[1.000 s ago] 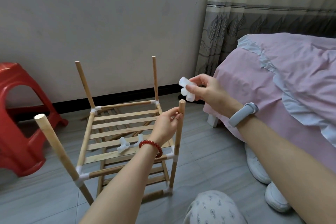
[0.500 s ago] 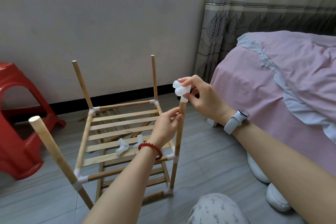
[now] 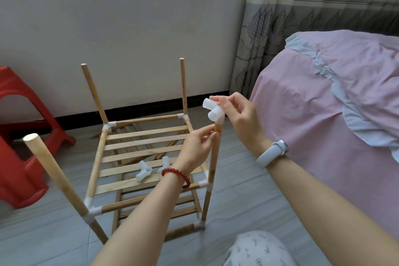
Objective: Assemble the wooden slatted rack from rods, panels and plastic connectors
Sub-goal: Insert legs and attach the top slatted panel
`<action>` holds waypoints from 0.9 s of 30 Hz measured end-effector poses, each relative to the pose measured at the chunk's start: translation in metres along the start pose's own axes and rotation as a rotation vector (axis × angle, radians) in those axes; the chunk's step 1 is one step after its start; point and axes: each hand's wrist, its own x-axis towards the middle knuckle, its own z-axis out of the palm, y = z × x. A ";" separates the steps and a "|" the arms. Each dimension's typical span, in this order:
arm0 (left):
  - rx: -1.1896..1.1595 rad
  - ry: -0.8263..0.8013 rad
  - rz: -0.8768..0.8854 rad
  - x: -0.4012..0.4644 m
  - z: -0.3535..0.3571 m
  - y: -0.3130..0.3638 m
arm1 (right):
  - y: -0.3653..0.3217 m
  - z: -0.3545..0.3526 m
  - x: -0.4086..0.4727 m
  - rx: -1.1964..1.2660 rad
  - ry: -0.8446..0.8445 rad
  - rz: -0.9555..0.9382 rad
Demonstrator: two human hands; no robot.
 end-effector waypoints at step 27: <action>0.340 0.000 -0.069 -0.041 -0.047 0.001 | -0.025 0.030 0.010 -0.512 0.108 0.401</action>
